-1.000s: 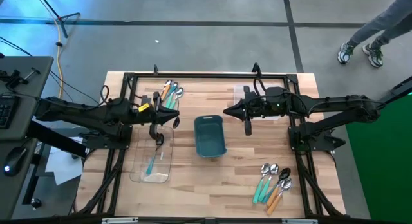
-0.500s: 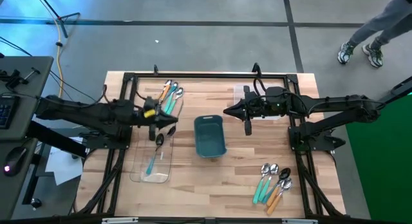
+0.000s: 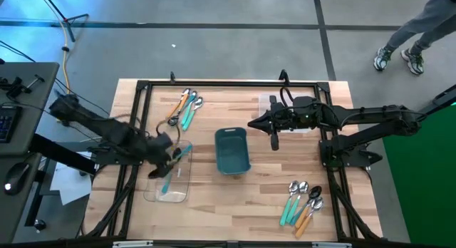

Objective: Sort silverware by color (type)
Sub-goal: Put the blue spoon into the transparent bin

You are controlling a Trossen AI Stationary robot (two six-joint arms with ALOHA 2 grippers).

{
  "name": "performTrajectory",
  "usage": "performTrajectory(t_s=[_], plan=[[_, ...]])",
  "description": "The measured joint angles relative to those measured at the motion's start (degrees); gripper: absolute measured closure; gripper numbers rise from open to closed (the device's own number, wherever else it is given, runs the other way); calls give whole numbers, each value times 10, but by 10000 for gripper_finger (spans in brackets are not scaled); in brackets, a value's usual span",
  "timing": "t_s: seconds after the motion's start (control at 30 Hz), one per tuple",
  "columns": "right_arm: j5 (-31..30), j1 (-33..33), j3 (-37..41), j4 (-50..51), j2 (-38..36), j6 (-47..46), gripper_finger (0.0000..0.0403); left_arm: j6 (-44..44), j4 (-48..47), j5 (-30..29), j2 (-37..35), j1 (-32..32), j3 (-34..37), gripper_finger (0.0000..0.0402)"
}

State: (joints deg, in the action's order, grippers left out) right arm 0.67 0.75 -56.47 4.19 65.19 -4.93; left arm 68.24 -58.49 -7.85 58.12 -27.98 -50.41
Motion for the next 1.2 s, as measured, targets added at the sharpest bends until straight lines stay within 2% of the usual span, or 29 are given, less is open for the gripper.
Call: performTrajectory(t_s=[0.17, 0.3, 0.37, 0.67, 0.9, 1.2], plan=[[0, 0, 0, 4, 0, 9, 403, 102, -25, -18, 67, -54, 0, 401], [0, 2, 0, 4, 0, 13, 403, 177, -21, -63, 112, -67, 0, 401], [0, 4, 0, 6, 0, 10, 403, 198, -20, -66, 134, -67, 0, 401], [0, 4, 0, 12, 0, 9, 403, 246, -5, -59, 230, -67, 0, 401], [0, 4, 0, 20, 0, 11, 403, 240, 70, -72, 292, -65, -1, 401], [0, 4, 0, 29, 0, 10, 403, 247, 75, -53, 360, -65, -1, 394]])
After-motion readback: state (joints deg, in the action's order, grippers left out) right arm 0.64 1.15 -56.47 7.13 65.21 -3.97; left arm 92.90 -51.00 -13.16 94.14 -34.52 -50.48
